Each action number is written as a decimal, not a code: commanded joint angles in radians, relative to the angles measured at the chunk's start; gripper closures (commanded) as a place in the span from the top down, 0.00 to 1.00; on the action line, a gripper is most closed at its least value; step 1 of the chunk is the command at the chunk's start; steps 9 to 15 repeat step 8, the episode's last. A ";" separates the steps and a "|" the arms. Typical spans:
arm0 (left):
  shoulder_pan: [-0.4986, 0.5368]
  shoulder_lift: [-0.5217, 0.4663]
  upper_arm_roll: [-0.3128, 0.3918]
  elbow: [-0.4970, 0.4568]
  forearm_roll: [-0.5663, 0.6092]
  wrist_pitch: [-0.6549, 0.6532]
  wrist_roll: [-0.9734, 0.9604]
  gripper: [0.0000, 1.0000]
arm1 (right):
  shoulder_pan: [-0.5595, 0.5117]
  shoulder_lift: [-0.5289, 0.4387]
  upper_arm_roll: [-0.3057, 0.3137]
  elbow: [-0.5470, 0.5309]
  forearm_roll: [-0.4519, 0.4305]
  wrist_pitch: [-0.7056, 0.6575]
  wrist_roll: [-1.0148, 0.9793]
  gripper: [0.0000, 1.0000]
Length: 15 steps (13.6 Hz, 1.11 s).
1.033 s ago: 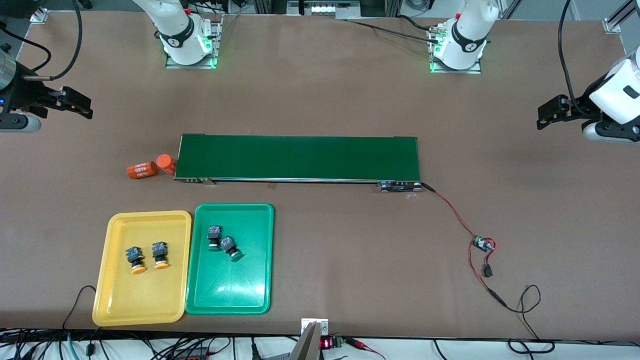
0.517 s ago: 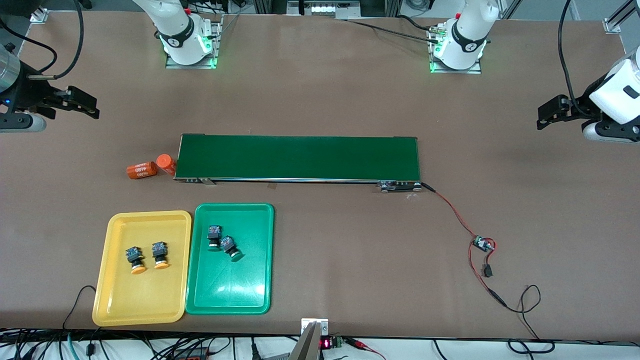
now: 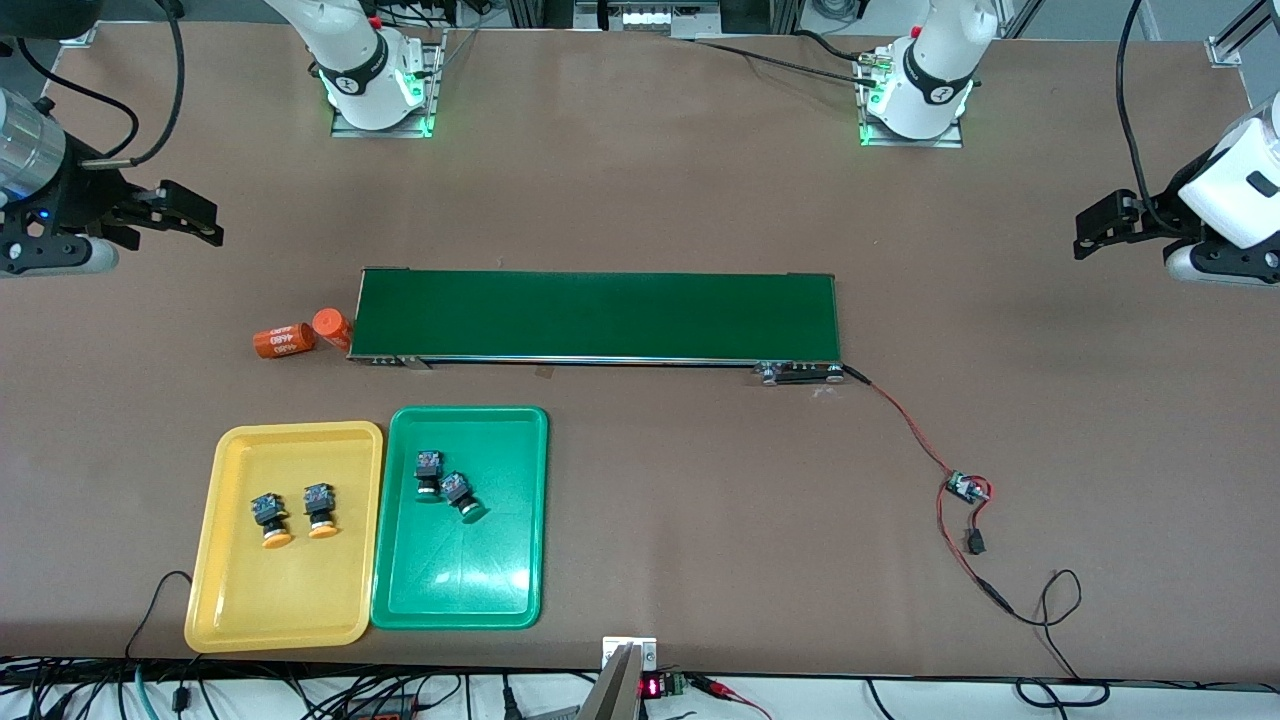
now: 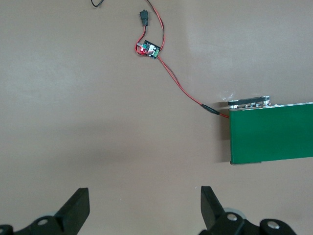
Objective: Sort buttons by color to trays
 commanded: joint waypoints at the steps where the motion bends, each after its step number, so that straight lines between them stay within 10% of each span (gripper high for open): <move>1: 0.001 -0.002 -0.001 0.011 0.015 -0.018 0.015 1.00 | 0.005 0.005 -0.002 -0.006 0.014 0.019 0.005 1.00; 15: 0.001 -0.001 0.002 0.011 0.014 -0.019 0.015 1.00 | 0.005 0.009 -0.002 -0.007 0.038 0.025 0.007 1.00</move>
